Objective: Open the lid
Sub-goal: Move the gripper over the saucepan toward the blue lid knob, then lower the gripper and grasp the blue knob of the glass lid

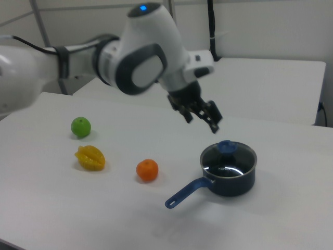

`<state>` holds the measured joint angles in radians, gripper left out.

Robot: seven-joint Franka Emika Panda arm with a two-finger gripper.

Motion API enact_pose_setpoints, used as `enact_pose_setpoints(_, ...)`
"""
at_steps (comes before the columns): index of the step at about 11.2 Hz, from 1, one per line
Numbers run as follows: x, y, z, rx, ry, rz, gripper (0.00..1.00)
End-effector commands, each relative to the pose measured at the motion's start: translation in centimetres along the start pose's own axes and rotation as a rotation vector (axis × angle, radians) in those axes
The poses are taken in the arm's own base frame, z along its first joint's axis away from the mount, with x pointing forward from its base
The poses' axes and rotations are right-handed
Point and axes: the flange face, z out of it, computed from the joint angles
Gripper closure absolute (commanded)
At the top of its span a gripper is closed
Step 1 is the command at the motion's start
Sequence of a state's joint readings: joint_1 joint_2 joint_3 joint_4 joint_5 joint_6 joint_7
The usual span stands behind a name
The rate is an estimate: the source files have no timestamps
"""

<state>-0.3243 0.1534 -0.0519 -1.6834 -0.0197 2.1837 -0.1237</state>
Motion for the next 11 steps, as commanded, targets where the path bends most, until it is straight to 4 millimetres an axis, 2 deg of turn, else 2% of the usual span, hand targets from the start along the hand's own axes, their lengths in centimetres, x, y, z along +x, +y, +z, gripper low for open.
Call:
enact_pose_setpoints(1,1.0,1.3,3.9,0.022,0.080,0.040,0.00)
enact_pose_setpoints(7,1.4,1.1,11.4,0.016,0.165,0.062,0.00)
enact_pose_setpoints(11,1.2,0.1,13.8,0.016,0.187,0.052,0.00)
